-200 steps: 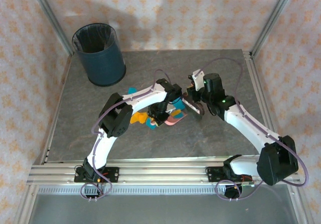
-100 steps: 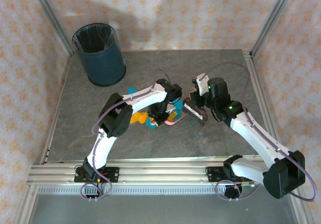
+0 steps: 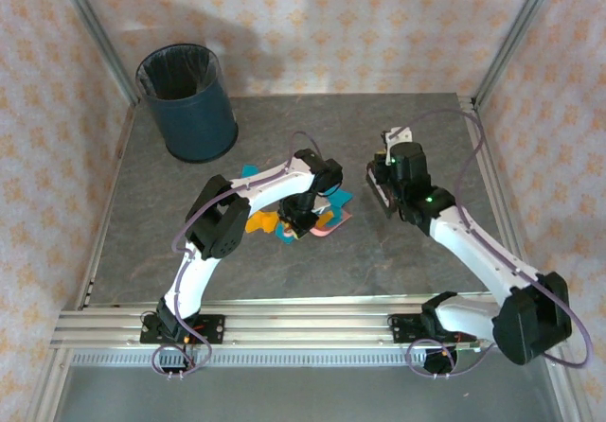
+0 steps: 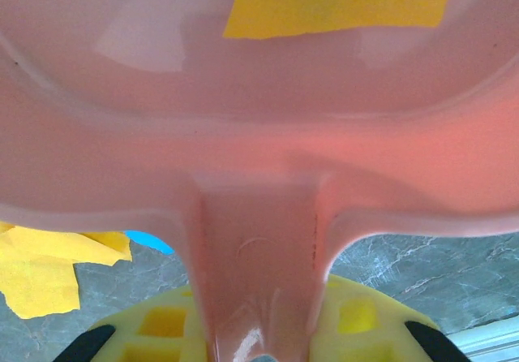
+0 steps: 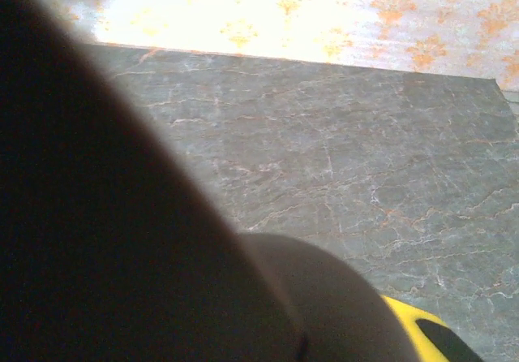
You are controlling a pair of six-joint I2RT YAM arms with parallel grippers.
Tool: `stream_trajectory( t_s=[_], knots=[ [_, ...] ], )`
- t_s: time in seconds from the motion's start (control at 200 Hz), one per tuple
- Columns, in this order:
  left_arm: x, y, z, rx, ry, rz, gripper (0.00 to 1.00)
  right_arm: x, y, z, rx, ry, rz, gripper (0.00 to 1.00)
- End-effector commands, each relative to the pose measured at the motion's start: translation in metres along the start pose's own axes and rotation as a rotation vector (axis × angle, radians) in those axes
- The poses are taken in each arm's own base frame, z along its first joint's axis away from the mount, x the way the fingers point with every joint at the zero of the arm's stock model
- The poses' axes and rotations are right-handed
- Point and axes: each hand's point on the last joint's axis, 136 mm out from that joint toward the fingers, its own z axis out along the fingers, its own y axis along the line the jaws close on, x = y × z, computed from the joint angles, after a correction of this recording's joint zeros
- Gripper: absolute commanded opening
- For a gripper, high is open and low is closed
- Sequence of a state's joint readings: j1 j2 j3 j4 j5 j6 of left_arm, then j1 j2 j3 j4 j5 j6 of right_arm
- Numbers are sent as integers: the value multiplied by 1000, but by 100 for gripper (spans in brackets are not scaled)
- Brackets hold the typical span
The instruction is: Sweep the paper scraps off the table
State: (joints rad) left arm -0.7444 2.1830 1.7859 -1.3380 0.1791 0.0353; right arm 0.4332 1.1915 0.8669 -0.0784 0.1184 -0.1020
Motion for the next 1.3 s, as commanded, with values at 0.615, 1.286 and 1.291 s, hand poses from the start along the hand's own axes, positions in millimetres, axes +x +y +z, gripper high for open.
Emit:
stream_trajectory(
  t_s=[0.615, 1.286, 1.291],
  knots=[
    [6, -1, -7, 8, -1, 15, 0, 13, 67, 25, -327, 50, -62, 0],
    [5, -11, -8, 12, 8, 65, 0, 19, 42, -30, -294, 51, -57, 0],
    [5, -11, -8, 14, 8, 65, 0, 18, 42, -30, -291, 47, -56, 0]
  ],
)
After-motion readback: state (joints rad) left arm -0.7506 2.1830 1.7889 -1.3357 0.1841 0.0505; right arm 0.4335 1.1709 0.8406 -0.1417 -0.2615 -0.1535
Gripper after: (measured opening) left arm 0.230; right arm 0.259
